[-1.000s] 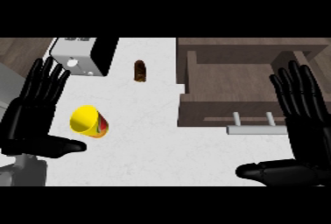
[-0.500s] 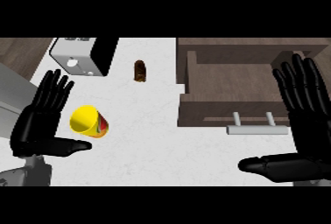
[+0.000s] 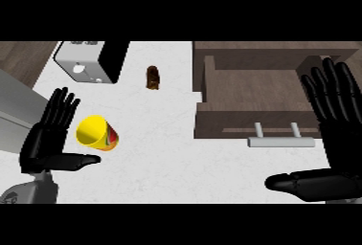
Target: Pick up the cup, place it into the drawer and close the drawer
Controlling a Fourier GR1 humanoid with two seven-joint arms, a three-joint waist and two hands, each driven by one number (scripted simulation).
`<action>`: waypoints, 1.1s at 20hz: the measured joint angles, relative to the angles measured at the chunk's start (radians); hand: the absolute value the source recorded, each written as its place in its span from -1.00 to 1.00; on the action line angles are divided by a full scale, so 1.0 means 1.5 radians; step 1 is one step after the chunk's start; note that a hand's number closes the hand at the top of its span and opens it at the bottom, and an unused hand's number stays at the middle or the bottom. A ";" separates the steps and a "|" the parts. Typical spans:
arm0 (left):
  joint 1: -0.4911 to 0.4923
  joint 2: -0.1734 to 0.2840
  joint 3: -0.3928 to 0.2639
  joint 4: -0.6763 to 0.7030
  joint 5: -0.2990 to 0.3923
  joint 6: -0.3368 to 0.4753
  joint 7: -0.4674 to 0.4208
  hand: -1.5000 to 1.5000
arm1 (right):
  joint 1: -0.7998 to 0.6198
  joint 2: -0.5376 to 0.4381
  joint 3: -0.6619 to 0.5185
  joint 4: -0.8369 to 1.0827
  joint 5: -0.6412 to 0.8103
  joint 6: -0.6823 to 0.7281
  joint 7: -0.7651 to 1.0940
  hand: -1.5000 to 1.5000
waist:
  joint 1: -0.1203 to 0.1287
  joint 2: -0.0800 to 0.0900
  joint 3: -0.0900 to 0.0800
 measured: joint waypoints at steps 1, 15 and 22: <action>0.002 0.001 0.001 0.022 -0.005 -0.007 -0.020 -1.00 | 0.002 0.003 0.002 0.005 0.003 0.000 -0.006 -1.00 | 0.000 0.000 0.000; -0.069 0.042 0.029 0.290 -0.041 -0.052 -0.176 -1.00 | 0.022 0.010 0.009 -0.027 -0.003 0.006 0.007 -1.00 | -0.001 0.000 0.000; -0.111 0.054 0.043 0.431 -0.057 -0.051 -0.272 -1.00 | 0.042 0.008 0.006 -0.022 -0.008 0.024 -0.012 -1.00 | -0.003 0.001 0.000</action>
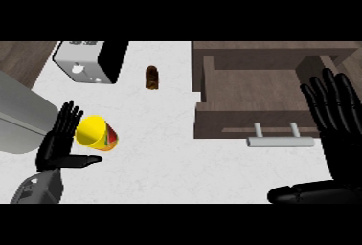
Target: Pick up the cup, place it into the drawer and close the drawer
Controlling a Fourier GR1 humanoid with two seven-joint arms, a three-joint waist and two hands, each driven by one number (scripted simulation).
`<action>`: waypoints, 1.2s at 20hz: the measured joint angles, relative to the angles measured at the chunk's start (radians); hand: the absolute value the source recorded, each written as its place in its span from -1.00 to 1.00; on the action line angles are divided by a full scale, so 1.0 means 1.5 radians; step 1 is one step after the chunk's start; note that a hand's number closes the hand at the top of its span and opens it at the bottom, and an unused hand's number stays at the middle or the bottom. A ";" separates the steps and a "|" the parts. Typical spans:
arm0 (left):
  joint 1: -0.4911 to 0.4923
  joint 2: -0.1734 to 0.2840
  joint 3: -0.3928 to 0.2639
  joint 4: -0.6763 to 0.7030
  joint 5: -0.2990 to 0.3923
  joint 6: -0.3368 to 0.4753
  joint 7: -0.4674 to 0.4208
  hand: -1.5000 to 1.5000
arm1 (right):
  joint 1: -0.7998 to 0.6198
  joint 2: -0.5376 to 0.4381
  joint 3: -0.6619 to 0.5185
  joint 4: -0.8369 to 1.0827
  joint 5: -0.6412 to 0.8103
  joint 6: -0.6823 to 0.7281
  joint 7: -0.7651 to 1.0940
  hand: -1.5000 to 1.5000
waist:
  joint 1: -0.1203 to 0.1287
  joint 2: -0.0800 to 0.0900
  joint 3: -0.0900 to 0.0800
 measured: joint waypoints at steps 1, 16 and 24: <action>-0.010 0.000 0.001 0.020 -0.004 0.006 -0.012 -1.00 | -0.001 0.003 0.007 -0.009 0.005 -0.005 0.010 -1.00 | 0.000 0.000 0.000; -0.107 0.024 -0.003 0.261 -0.044 0.005 -0.144 -1.00 | -0.028 0.014 0.017 0.008 0.019 -0.014 0.013 -1.00 | -0.003 0.001 0.000; -0.138 0.032 0.008 0.326 -0.036 -0.011 -0.160 -1.00 | -0.026 0.002 0.002 -0.011 -0.003 -0.004 0.031 -1.00 | -0.005 0.002 -0.001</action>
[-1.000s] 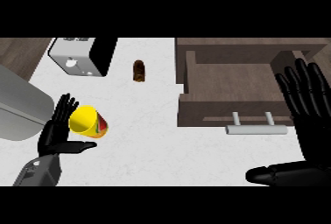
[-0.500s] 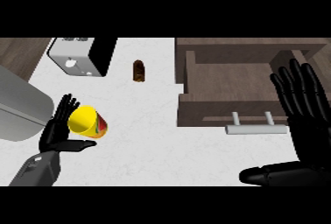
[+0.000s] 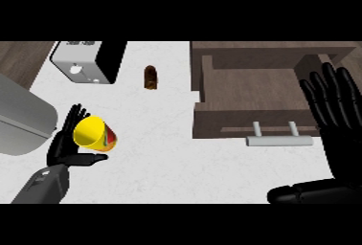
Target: Pick up the cup, place it into the drawer and close the drawer
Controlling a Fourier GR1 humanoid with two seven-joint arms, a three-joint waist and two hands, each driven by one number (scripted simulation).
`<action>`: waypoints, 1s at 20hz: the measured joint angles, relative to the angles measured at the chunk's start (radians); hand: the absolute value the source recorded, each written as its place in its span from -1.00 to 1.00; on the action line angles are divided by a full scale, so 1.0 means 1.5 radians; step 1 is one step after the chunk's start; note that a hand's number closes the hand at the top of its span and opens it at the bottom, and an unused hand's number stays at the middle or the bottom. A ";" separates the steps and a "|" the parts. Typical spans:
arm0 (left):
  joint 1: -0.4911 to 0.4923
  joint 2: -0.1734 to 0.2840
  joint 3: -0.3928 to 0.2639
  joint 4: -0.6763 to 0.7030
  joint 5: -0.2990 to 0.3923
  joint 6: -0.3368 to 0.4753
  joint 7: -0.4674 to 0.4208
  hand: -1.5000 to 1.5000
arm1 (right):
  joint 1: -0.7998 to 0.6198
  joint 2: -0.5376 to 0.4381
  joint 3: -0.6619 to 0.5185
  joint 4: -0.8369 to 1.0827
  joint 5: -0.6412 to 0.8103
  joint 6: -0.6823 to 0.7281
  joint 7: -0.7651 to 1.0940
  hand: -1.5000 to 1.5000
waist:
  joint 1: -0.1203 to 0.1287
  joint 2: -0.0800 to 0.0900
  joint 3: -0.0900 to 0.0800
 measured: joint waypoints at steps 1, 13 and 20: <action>-0.005 -0.003 0.002 0.008 0.001 0.002 -0.004 -1.00 | 0.006 -0.001 -0.003 0.001 -0.003 0.005 -0.008 -1.00 | -0.001 0.000 0.000; -0.024 -0.027 0.003 0.027 0.018 -0.061 0.011 1.00 | -0.007 -0.001 -0.009 0.021 -0.012 0.008 -0.011 -1.00 | -0.003 0.001 -0.001; -0.018 -0.036 -0.001 0.005 0.028 -0.095 0.008 1.00 | -0.012 0.004 0.001 0.008 0.003 -0.006 0.006 -1.00 | -0.001 0.001 -0.001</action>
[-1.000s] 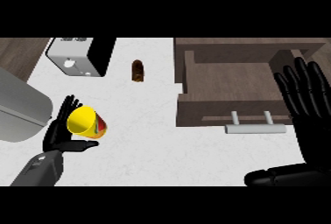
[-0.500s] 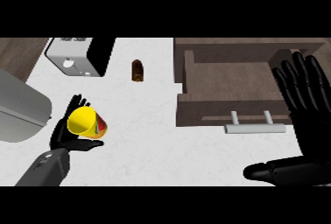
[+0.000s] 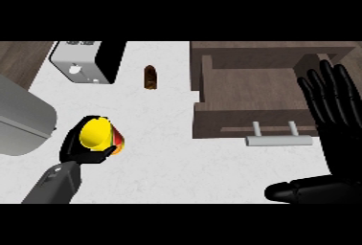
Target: Pick up the cup, place it into the drawer and close the drawer
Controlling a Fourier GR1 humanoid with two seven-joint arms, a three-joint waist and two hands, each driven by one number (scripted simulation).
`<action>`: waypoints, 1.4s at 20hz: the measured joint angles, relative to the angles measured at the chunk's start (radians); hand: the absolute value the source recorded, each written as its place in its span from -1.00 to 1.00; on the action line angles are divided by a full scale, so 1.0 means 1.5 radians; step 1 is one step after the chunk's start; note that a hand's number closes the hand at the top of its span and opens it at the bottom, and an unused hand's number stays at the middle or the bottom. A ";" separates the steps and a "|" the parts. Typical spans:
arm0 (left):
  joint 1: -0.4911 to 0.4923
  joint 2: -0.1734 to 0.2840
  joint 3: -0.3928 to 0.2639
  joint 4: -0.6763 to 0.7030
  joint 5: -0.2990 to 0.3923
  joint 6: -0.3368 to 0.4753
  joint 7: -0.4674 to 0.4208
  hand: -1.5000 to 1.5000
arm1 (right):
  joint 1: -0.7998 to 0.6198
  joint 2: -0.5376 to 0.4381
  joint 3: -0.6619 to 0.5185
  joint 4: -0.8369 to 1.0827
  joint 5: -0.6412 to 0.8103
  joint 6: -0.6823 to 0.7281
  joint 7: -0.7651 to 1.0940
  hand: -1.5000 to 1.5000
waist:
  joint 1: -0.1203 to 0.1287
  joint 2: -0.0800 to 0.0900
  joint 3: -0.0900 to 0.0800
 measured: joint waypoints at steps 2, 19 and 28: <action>0.008 -0.002 -0.004 -0.011 -0.003 0.010 -0.014 1.00 | 0.002 -0.005 -0.005 -0.005 -0.003 0.003 0.001 -1.00 | 0.000 0.000 0.000; 0.084 -0.083 0.006 -0.186 0.038 0.146 -0.087 1.00 | 0.030 -0.018 -0.027 -0.035 -0.025 0.013 0.016 -1.00 | 0.013 -0.006 0.002; 0.115 -0.114 -0.069 -0.464 0.062 0.139 0.066 1.00 | 0.032 -0.018 -0.029 -0.014 -0.017 0.018 0.002 -1.00 | 0.019 -0.008 0.003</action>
